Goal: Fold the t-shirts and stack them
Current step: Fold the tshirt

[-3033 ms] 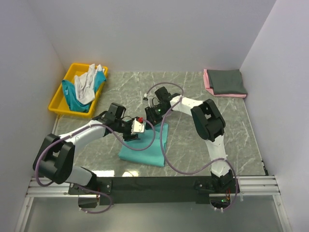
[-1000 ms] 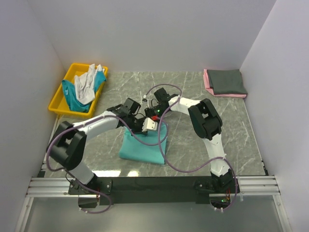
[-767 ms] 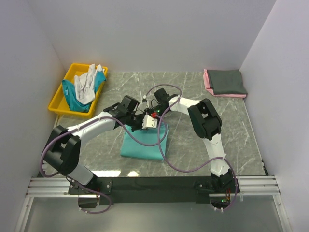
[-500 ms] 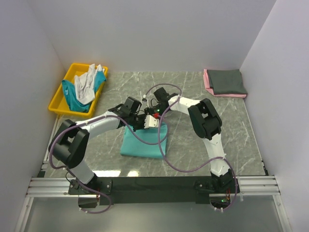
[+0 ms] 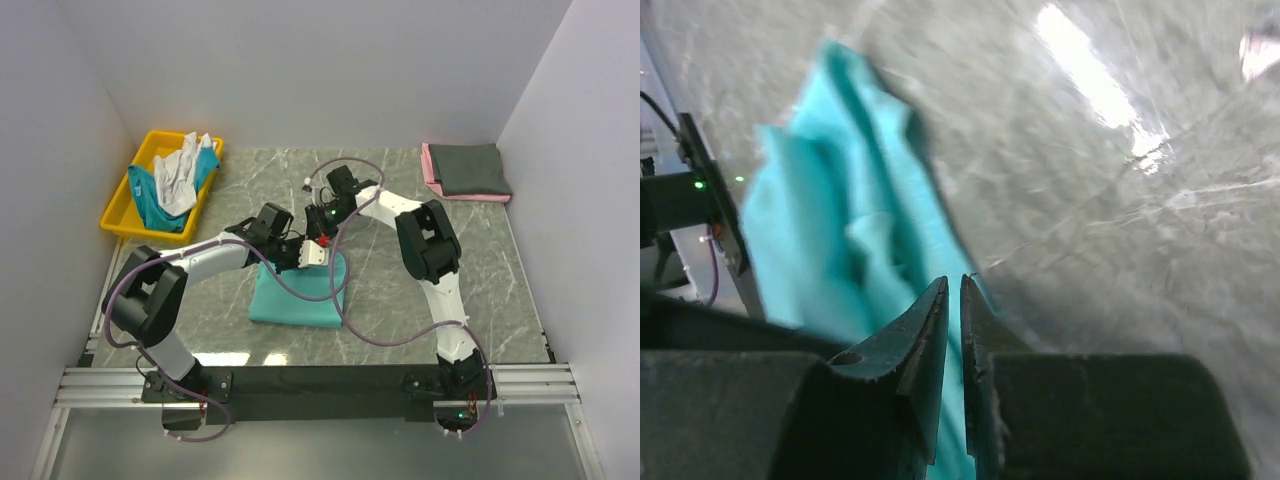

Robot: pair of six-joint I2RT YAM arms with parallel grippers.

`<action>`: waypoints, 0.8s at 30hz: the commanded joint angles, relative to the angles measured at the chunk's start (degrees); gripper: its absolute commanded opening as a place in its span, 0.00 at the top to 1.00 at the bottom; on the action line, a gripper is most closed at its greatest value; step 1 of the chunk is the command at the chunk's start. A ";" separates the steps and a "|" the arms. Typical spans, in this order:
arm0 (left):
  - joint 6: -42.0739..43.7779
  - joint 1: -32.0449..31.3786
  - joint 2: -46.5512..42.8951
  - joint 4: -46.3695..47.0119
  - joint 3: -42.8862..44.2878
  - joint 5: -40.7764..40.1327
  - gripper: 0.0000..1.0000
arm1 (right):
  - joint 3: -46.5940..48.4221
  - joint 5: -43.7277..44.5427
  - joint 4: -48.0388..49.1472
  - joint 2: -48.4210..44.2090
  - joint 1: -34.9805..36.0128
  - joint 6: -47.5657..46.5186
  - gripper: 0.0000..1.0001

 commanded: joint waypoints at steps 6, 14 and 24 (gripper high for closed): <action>-0.84 0.12 -4.13 -0.44 1.40 -0.18 0.99 | -1.70 -1.17 0.05 4.35 1.74 -0.13 0.86; 0.04 2.49 -3.07 0.51 4.83 -1.50 0.99 | -1.97 -4.24 -1.01 4.44 1.74 -1.45 0.89; 1.01 2.93 1.06 7.28 4.40 -0.98 0.99 | 0.58 -5.21 -2.07 5.15 1.30 -1.45 0.89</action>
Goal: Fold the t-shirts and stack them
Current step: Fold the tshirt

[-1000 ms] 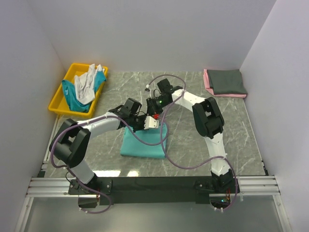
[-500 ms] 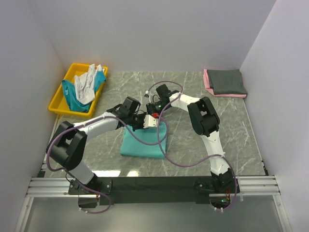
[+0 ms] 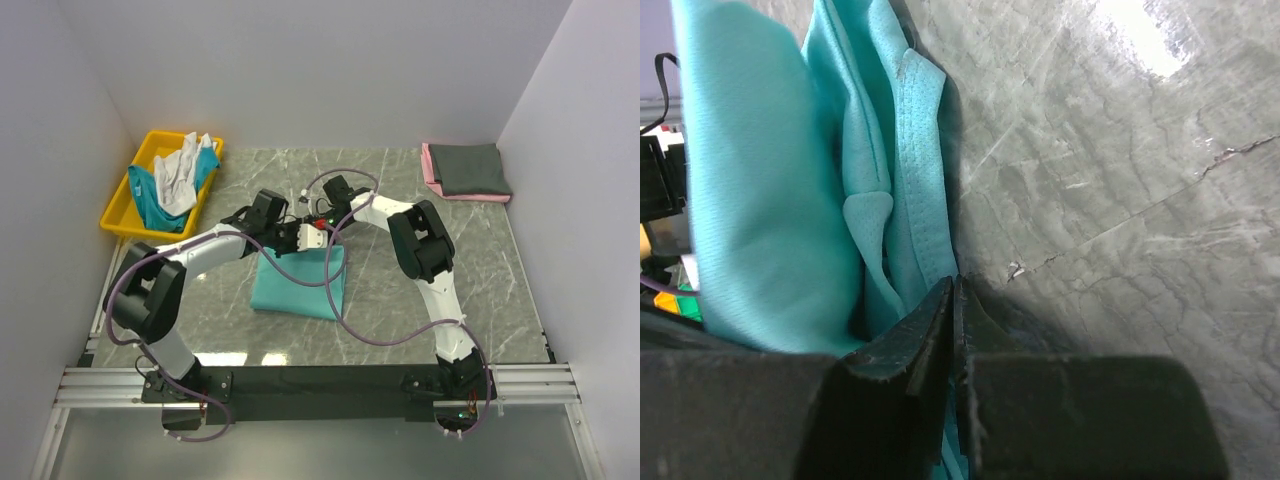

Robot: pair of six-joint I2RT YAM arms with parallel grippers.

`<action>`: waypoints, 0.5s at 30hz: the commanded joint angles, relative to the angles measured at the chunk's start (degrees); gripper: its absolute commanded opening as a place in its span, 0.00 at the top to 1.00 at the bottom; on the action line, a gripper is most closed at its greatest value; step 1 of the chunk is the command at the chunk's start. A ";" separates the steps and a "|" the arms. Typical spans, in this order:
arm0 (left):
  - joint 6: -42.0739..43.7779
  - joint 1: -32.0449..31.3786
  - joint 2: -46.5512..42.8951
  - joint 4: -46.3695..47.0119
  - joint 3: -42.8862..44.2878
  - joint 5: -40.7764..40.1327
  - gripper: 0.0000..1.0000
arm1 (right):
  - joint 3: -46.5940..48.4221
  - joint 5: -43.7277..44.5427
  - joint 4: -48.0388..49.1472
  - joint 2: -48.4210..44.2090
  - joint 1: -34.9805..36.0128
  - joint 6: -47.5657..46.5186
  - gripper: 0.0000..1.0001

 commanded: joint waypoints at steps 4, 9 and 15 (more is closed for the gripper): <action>1.88 -0.09 1.80 6.93 -0.55 1.21 0.99 | 3.36 0.16 -2.65 2.18 -0.29 -1.28 0.90; 3.38 -0.17 2.25 8.60 -0.90 2.43 0.99 | 3.89 0.17 -2.57 1.83 -0.73 -1.28 0.89; 5.48 -0.18 2.16 9.83 -2.48 2.53 0.99 | 5.13 -0.71 -3.90 2.01 -1.00 -2.42 0.89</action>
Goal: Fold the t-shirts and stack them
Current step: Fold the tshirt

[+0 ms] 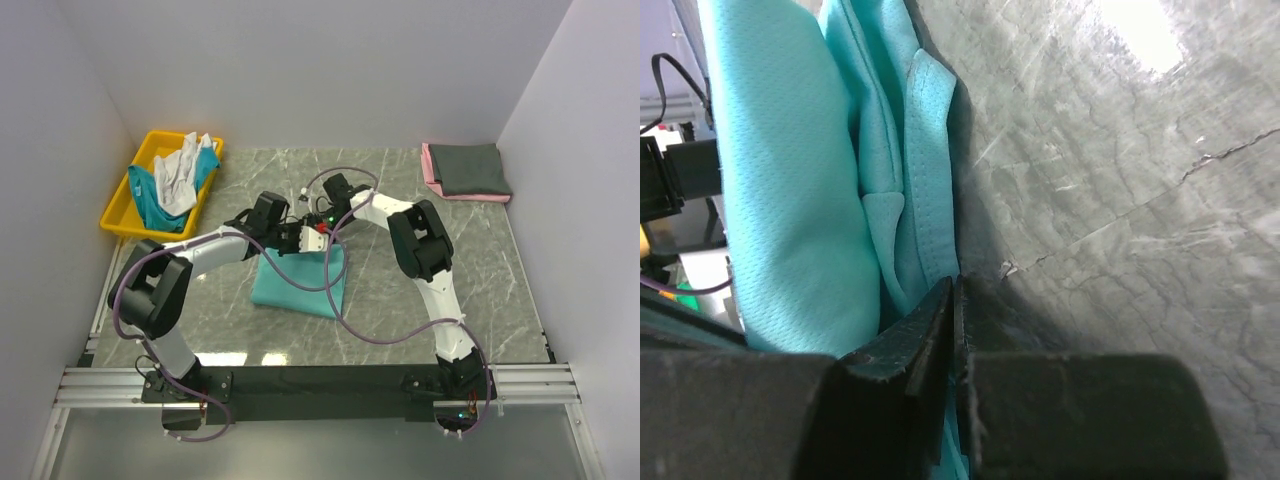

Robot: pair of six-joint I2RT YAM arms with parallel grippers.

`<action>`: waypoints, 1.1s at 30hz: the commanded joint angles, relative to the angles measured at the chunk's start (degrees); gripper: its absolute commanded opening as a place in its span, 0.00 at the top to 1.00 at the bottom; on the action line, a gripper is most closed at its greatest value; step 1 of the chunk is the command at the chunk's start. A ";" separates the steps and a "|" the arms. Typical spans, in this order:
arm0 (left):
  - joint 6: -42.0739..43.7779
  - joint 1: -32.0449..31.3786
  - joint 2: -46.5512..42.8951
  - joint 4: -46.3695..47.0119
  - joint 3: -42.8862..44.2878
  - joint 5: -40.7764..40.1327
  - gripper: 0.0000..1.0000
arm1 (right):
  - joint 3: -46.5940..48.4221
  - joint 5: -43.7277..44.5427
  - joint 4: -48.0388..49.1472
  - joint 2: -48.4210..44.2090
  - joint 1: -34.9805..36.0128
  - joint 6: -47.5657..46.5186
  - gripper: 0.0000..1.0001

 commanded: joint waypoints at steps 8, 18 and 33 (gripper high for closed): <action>4.89 -0.46 0.59 2.99 -1.72 2.54 0.99 | 6.93 5.30 -0.61 -3.90 -5.40 0.56 0.73; -3.10 4.97 4.91 -5.96 10.31 9.19 0.49 | 0.19 8.82 -0.71 -17.67 -11.30 1.79 0.65; -61.86 20.54 -4.16 -1.81 1.37 31.19 0.48 | -31.81 -4.45 19.32 -34.50 -4.54 14.01 0.62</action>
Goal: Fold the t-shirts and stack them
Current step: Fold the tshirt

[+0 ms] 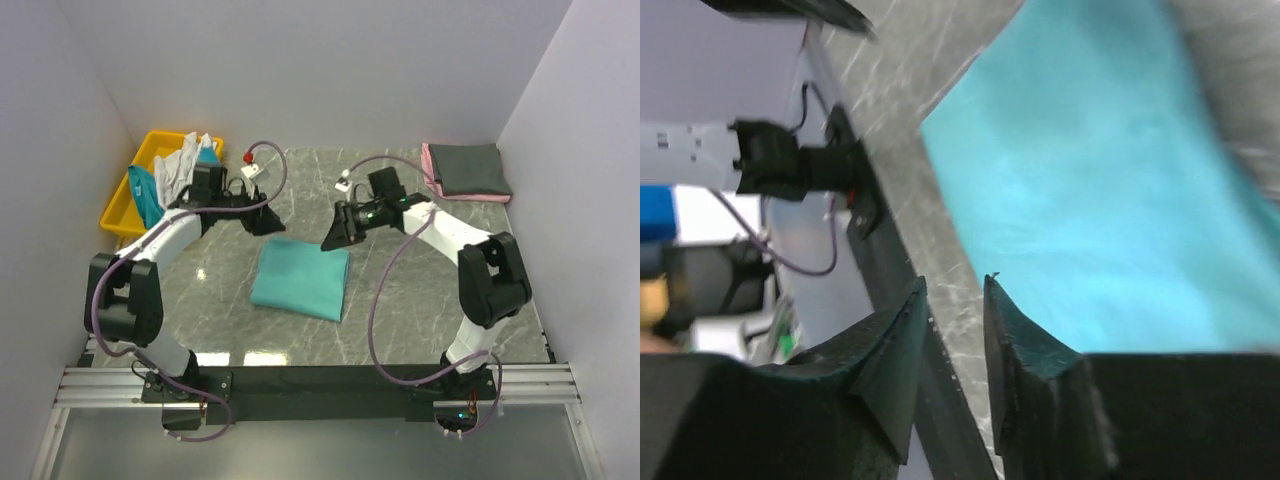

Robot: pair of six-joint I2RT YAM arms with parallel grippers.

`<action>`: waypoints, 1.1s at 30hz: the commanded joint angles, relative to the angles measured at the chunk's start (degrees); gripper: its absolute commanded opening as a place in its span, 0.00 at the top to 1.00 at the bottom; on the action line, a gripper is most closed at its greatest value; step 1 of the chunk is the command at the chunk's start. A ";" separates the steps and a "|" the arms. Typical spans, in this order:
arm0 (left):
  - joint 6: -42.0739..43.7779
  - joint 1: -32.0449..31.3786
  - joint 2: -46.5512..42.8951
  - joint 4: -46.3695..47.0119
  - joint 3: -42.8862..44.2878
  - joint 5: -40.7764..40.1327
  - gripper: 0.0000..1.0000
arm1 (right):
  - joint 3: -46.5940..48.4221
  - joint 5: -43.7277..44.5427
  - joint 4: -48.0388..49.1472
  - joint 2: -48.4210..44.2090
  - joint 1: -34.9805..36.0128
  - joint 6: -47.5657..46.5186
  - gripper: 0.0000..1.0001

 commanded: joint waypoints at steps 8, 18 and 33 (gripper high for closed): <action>-35.02 3.33 16.56 20.59 -9.16 3.22 0.55 | 3.36 1.01 8.65 18.15 0.24 3.05 0.67; -37.49 6.50 27.68 17.35 2.71 2.25 0.58 | 22.52 9.19 0.65 28.73 -3.01 1.82 0.71; -53.03 1.40 7.89 30.07 -18.37 8.58 0.56 | -4.35 -4.34 16.99 7.80 6.73 15.00 0.67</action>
